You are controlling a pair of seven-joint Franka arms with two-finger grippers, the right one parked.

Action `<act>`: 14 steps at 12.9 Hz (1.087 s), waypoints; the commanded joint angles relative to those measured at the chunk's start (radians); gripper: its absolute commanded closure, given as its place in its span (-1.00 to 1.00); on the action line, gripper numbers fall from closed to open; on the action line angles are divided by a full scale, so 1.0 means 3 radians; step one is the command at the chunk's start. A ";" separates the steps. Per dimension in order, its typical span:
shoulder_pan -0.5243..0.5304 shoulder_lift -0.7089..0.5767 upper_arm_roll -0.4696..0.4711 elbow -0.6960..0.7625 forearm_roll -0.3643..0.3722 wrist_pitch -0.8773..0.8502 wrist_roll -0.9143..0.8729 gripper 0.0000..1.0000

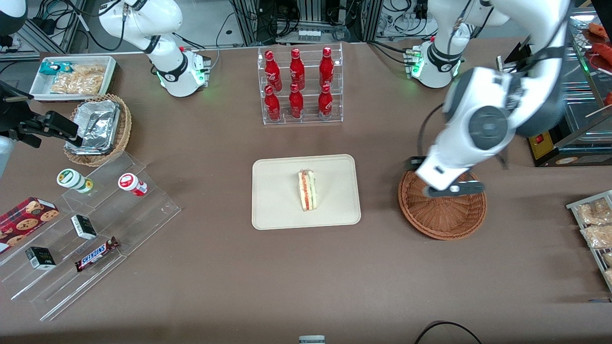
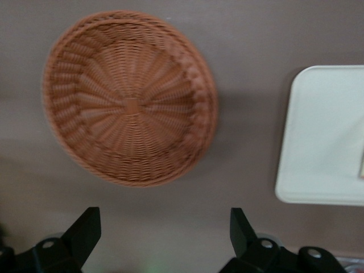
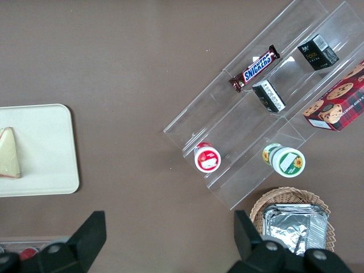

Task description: Place sandwich from basket to tray

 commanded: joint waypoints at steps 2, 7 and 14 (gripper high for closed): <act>0.0395 -0.0301 -0.0039 -0.0119 -0.0012 -0.0165 0.0707 -1.00; 0.0637 -0.0510 0.0001 0.0126 0.0050 -0.0517 0.0933 -1.00; 0.0799 -0.0710 -0.0008 0.0178 0.0177 -0.0656 0.1102 -1.00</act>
